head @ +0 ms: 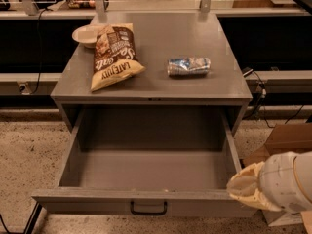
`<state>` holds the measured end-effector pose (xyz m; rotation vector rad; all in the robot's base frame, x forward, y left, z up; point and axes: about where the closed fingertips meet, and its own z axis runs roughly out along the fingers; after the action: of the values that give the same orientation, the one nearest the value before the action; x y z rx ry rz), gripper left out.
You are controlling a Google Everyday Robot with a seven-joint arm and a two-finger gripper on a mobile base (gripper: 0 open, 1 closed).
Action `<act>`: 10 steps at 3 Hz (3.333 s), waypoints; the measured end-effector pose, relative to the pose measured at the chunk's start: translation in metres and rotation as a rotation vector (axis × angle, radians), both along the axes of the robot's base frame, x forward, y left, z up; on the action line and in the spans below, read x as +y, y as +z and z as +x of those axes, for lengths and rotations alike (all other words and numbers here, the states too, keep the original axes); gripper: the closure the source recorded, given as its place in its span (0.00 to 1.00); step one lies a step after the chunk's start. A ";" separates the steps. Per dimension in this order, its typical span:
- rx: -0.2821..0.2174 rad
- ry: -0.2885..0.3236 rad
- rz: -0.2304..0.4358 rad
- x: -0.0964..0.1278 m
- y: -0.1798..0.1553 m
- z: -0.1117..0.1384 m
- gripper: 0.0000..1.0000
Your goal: Close top drawer
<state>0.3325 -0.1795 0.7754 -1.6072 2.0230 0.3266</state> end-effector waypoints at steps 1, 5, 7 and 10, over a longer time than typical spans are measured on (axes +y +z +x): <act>-0.010 -0.051 -0.006 -0.006 -0.039 -0.014 1.00; 0.068 -0.013 -0.026 0.000 -0.066 -0.055 1.00; 0.007 -0.027 -0.062 0.004 -0.097 -0.055 1.00; -0.179 -0.028 -0.017 0.039 -0.109 -0.033 1.00</act>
Offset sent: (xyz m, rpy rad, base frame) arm -0.0128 -0.0045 -0.0343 -0.0007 -0.0042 -0.0457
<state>0.2999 -0.1400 0.6665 -1.5580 1.9152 0.1490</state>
